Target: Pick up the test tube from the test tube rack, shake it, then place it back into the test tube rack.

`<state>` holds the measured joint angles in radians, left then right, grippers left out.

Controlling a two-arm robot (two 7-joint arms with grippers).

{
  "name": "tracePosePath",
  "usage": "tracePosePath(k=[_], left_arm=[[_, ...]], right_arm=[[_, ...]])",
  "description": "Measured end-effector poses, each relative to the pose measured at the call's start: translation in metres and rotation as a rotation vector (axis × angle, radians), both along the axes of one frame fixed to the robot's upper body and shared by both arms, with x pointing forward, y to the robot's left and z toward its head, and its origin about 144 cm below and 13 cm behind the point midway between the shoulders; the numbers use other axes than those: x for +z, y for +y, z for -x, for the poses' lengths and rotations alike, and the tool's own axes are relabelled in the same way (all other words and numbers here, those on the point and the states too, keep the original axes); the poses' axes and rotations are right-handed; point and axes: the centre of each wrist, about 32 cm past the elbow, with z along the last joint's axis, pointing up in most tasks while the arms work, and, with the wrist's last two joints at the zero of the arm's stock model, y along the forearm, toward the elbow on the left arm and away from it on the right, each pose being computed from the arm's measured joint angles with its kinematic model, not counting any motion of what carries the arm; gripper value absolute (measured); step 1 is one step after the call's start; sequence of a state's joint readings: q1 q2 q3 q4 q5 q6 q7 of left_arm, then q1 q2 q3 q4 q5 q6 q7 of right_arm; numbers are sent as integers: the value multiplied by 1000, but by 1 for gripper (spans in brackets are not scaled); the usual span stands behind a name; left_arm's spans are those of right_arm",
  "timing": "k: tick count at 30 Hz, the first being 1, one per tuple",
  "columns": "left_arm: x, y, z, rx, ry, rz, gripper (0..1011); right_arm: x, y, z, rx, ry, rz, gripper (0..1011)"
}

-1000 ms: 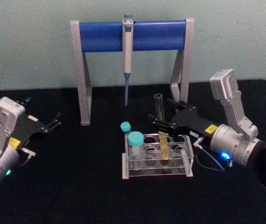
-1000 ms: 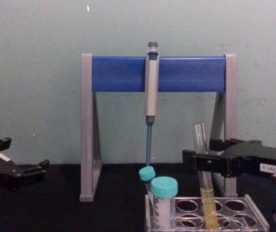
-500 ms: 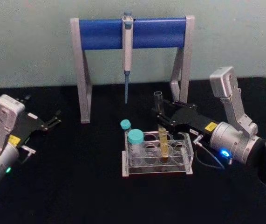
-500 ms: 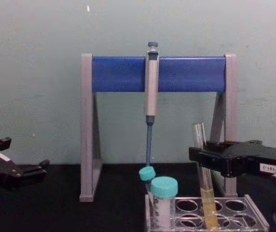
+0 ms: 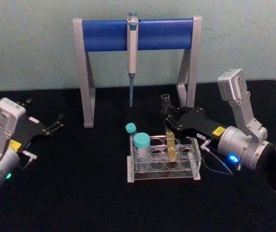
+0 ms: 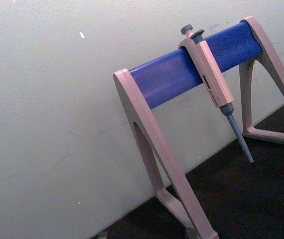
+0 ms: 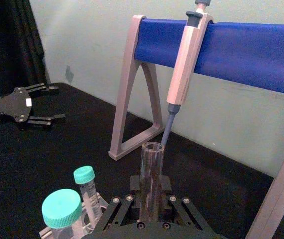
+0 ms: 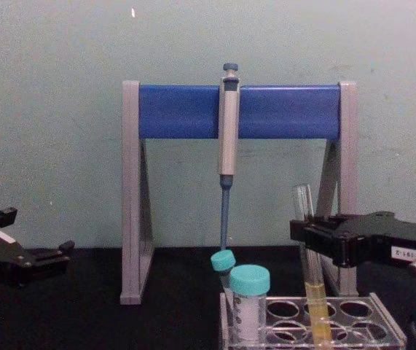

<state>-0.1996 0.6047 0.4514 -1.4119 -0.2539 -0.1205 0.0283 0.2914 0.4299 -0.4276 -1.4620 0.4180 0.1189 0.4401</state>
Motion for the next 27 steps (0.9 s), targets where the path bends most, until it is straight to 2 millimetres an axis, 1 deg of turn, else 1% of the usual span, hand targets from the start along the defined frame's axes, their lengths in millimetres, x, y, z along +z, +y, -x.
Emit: tracePosePath(k=[9,13,20,23,27], left_arm=[[0,0,0,0,0,0,1001],[0,0,0,0,0,0,1001],[0,0,0,0,0,0,1001],[0,0,0,0,0,0,1001],[0,0,0,0,0,0,1002]], right_arm=[[0,0,0,0,0,0,230],[1,-4,0,-1,9,-31,230],[11,-13,1,7,8,-126,230],[20,-18,3,7,-17,-185,230],[27,-21,5,9,-49,-228,230]])
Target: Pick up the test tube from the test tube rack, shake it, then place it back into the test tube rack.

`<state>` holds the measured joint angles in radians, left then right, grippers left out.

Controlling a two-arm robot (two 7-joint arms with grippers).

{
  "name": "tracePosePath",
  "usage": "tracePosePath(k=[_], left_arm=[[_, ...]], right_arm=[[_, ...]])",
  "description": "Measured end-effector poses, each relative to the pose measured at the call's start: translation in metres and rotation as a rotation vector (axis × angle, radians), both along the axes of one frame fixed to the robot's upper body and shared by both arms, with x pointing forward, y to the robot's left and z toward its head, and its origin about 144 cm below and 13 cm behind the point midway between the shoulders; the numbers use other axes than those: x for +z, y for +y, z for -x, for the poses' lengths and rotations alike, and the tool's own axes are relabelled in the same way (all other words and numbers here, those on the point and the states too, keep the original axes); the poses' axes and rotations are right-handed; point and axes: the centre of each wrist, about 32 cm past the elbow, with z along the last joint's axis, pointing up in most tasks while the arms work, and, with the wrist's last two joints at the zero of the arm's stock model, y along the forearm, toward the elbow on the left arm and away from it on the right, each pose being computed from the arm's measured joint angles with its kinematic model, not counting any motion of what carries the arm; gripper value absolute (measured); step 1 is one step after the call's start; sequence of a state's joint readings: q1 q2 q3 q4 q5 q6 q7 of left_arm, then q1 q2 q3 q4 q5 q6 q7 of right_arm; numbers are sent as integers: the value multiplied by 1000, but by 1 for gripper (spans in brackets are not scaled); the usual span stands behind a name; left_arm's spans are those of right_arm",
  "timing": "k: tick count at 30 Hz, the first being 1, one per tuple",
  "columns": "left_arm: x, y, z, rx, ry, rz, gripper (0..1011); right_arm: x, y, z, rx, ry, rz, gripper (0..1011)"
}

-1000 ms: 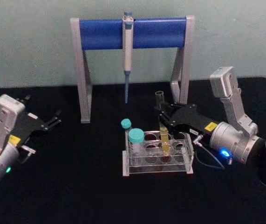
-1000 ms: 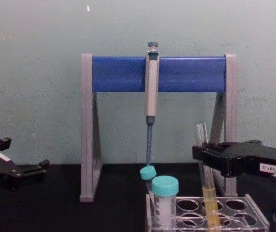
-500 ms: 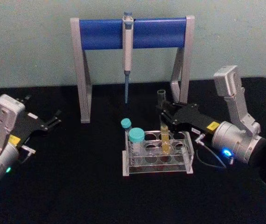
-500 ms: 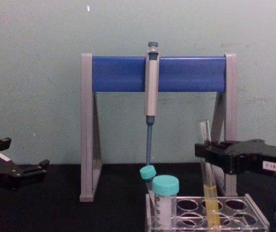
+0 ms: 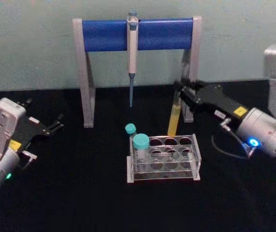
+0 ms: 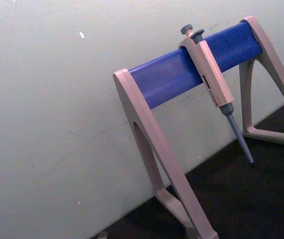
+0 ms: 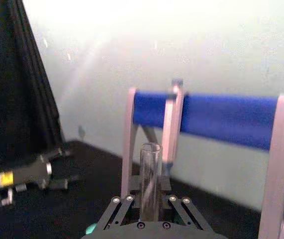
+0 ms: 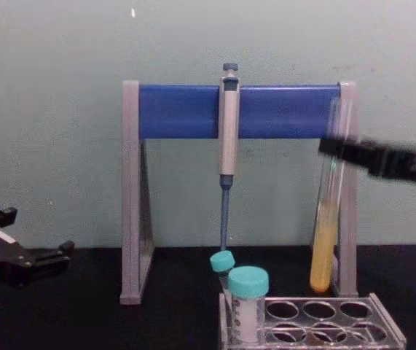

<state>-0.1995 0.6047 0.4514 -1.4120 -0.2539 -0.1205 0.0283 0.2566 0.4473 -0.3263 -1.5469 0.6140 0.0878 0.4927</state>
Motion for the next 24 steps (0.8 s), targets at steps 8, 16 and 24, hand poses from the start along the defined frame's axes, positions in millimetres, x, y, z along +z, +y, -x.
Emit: tracePosePath(k=[8,16,24], left_arm=[[0,0,0,0,0,0,1001],[0,0,0,0,0,0,1001],[0,0,0,0,0,0,1001]], right_arm=[[8,-4,6,-10,-148,-64,230],[1,2,10,-65,-252,-5,230],[-2,5,11,-78,-277,21,229]])
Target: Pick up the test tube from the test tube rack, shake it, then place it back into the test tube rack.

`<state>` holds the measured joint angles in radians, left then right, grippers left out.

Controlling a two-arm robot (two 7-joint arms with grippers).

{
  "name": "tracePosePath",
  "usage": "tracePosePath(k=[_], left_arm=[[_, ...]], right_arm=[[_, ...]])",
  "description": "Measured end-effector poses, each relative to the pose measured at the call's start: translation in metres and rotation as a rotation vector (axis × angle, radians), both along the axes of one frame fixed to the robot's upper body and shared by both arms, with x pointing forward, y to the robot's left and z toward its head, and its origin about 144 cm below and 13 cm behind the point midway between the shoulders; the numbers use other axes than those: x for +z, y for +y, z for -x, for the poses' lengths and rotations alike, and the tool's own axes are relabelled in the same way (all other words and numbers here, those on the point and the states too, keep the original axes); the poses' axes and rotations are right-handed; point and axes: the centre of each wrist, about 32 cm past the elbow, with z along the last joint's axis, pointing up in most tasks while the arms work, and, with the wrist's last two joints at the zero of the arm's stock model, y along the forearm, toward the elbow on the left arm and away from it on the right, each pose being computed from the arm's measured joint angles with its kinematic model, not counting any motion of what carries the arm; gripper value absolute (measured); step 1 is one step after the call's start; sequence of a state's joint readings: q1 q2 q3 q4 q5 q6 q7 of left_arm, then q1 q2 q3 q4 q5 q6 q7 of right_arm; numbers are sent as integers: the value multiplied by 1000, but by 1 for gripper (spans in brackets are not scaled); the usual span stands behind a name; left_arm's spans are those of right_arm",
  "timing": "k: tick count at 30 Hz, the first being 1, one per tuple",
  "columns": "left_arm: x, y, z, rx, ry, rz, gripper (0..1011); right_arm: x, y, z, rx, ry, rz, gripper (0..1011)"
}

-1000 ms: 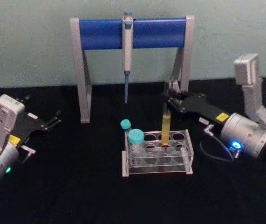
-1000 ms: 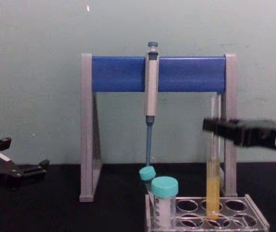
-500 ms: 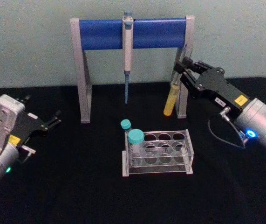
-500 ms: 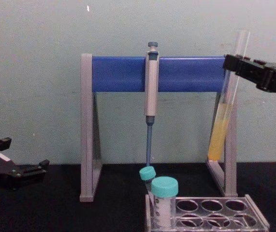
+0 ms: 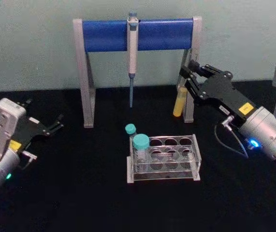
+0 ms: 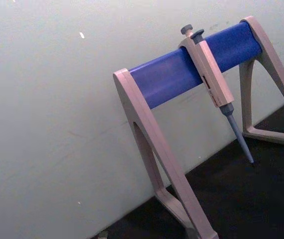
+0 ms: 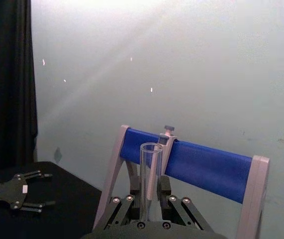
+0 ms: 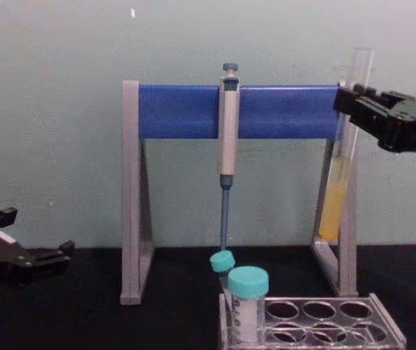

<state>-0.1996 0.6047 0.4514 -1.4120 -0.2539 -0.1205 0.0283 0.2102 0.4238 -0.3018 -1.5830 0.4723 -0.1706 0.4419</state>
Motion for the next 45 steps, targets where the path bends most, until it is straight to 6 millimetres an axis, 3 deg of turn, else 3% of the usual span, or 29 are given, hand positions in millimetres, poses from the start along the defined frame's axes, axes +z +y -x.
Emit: tracePosePath(k=[18,31,38,45], left_arm=[[0,0,0,0,0,0,1001],[0,0,0,0,0,0,1001],[0,0,0,0,0,0,1002],[0,0,0,0,0,0,1001]], right_arm=[[1,-2,-5,85,16,-7,230],[18,-34,-7,276,158,79,230],[24,-45,-1,190,115,193,230],[23,-39,1,30,27,254,230]])
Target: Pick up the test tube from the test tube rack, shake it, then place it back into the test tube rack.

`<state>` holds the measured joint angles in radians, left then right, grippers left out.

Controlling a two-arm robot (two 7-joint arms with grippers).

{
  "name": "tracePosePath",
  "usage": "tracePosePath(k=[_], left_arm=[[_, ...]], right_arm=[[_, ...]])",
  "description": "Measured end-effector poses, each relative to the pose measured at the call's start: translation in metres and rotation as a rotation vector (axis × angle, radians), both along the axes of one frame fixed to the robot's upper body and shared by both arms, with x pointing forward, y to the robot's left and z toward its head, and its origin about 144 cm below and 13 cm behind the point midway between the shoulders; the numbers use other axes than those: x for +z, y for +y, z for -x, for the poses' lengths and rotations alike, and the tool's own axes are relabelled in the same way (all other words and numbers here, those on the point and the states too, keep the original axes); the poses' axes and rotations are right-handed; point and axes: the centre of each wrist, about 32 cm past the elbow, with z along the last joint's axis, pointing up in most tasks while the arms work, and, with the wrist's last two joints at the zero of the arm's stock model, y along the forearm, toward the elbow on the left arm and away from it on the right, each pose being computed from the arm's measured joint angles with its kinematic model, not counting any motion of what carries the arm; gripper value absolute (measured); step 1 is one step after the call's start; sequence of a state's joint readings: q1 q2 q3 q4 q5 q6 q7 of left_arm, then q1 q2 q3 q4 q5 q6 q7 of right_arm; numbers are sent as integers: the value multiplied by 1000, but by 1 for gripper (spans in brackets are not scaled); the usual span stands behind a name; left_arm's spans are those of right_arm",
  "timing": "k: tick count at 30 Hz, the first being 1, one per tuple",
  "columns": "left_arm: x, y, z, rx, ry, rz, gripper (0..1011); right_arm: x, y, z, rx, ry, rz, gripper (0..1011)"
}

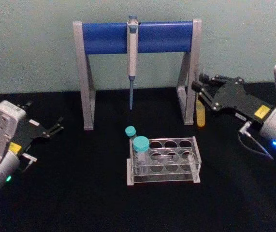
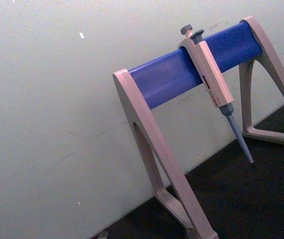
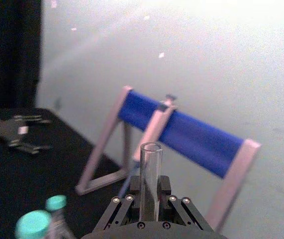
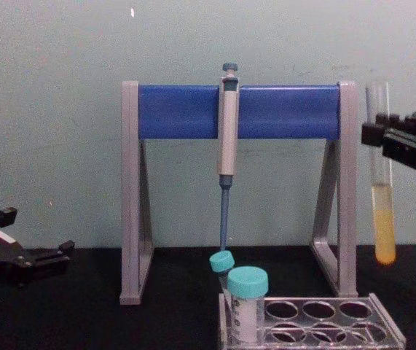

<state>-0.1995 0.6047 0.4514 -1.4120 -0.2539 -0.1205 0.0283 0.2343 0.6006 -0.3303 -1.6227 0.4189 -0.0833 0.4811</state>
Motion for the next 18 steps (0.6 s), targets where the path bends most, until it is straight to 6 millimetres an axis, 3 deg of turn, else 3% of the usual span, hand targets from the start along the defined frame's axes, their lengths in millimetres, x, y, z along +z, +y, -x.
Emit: tracePosePath(k=[9,18], left_arm=[[0,0,0,0,0,0,1001],[0,0,0,0,0,0,1001]], right_arm=[[-17,27,-8,-149,-95,-98,230],[-22,33,-17,-88,11,-326,229]])
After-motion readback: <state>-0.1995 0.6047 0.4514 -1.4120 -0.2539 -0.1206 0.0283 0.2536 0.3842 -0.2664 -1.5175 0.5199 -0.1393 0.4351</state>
